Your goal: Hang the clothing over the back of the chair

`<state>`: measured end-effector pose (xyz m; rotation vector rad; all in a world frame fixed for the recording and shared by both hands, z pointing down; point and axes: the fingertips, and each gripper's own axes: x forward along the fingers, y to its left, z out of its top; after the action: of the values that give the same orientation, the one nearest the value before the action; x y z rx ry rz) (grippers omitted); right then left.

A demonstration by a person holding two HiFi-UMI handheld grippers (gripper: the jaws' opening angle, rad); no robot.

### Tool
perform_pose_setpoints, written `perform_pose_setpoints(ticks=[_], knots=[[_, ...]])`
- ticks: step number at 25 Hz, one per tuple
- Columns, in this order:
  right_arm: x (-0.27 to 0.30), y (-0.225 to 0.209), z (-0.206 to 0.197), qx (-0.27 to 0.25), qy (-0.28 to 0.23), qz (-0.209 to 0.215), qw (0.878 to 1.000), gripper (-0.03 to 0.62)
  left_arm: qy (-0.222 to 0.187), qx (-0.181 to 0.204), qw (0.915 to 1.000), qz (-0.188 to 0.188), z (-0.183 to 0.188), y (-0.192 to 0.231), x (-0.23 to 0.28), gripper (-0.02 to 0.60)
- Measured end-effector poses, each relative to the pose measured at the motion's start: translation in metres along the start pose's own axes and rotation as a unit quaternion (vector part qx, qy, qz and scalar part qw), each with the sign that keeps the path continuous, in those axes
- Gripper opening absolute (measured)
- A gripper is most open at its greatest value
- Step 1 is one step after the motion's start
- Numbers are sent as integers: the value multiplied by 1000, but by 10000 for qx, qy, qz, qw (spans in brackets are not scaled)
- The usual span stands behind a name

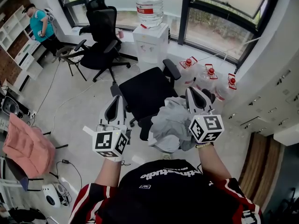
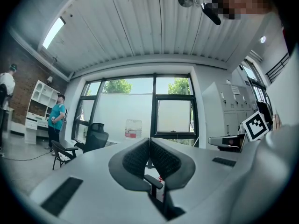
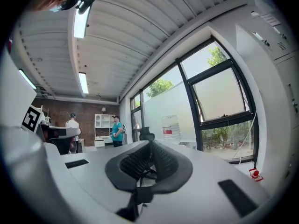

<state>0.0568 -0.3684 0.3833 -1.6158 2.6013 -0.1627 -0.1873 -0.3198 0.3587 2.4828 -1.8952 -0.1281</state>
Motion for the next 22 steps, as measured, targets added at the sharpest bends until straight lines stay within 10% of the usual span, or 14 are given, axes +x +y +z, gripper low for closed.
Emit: perform_pose_setpoints(ticks=[22], knots=[[5, -4, -10, -234, 23, -172, 9996, 12, 63, 36, 9999, 103, -5, 1, 2, 23]])
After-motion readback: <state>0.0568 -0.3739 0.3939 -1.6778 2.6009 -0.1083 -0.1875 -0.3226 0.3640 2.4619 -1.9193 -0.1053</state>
